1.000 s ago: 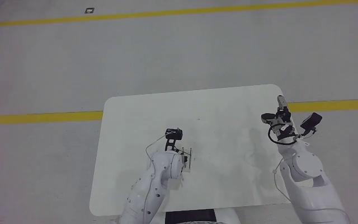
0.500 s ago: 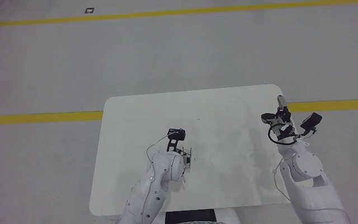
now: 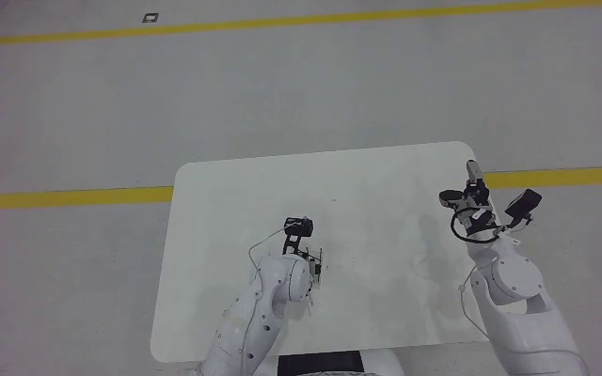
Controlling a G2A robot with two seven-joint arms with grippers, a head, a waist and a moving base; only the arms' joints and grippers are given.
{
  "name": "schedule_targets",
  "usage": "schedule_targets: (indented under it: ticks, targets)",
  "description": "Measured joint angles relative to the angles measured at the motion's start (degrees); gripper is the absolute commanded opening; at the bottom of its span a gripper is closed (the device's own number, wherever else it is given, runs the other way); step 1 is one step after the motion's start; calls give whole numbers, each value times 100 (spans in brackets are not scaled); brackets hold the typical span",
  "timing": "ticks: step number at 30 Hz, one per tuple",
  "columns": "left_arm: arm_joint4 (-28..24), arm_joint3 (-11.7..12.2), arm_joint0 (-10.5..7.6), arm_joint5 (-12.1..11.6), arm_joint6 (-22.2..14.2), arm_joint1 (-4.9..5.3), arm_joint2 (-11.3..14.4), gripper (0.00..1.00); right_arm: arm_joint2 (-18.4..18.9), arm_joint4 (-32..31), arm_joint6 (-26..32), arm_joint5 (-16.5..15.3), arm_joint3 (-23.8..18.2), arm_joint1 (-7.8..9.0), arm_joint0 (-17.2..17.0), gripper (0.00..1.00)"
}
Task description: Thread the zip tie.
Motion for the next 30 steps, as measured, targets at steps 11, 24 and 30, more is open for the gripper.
schedule_targets:
  ticks: [11, 24, 30]
  targets:
    - [-25, -22, 35, 1, 88, 29, -2, 11, 0, 0, 0, 0, 0, 0, 0, 100]
    - [-76, 36, -3, 1, 60, 37, 0, 0, 0, 0, 0, 0, 0, 0, 0, 100]
    - [102, -500, 147, -1, -174, 79, 10, 0, 0, 0, 0, 0, 0, 0, 0, 100]
